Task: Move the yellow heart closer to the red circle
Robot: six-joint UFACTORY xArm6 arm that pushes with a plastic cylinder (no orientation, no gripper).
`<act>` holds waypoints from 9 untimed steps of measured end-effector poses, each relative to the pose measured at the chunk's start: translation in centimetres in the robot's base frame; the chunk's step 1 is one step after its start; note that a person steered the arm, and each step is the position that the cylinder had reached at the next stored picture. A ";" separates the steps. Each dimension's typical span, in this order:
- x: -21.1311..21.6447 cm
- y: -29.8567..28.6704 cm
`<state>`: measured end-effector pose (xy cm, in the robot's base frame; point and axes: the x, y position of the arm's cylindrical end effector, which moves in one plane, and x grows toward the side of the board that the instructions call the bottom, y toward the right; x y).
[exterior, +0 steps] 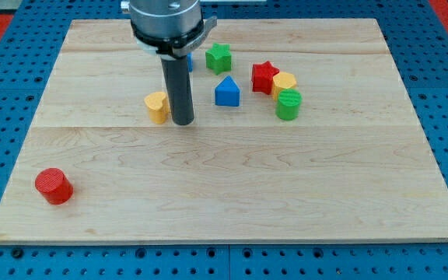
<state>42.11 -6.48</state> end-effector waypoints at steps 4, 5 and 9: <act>-3.3 -6.7; -4.0 -8.1; -4.3 -9.4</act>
<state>37.81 -15.85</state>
